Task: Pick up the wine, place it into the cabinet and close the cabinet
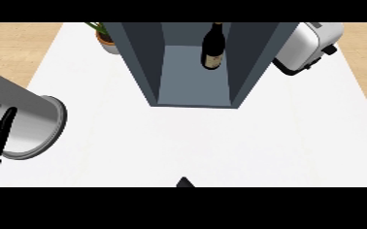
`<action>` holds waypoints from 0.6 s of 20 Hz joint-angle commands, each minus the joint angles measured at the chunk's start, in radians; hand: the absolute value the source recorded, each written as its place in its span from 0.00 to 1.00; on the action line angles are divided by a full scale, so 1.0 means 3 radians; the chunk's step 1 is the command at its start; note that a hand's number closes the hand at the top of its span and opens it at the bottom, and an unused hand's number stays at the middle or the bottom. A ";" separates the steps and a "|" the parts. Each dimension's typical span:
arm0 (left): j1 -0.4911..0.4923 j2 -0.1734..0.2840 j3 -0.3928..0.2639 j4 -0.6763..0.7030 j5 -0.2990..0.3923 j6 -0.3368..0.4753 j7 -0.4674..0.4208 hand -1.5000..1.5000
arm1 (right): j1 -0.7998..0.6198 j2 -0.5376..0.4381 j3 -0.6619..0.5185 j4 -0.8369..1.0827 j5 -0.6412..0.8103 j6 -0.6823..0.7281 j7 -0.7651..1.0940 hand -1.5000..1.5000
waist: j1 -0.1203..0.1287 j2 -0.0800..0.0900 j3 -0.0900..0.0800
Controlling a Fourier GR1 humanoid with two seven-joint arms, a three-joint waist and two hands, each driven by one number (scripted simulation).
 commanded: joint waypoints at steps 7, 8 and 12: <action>-0.0230 -0.0086 -0.0034 0.0054 0.0007 0.0001 0.0167 0.00 | -0.1690 0.0561 -0.0699 0.1367 -0.0739 -0.0406 -0.0161 1.00 | 0.0093 0.0027 0.0002; -0.0234 -0.0125 -0.0032 0.0109 -0.0040 0.0100 0.0219 0.00 | -0.1855 0.0563 -0.0648 0.1389 -0.0781 -0.0537 -0.0041 1.00 | 0.0020 0.0004 0.0005; -0.0268 -0.0191 -0.0019 -0.0004 -0.0066 0.0178 0.0252 0.00 | -0.2296 0.0569 -0.0900 0.2194 -0.1035 -0.0564 -0.0464 1.00 | 0.0060 0.0014 0.0007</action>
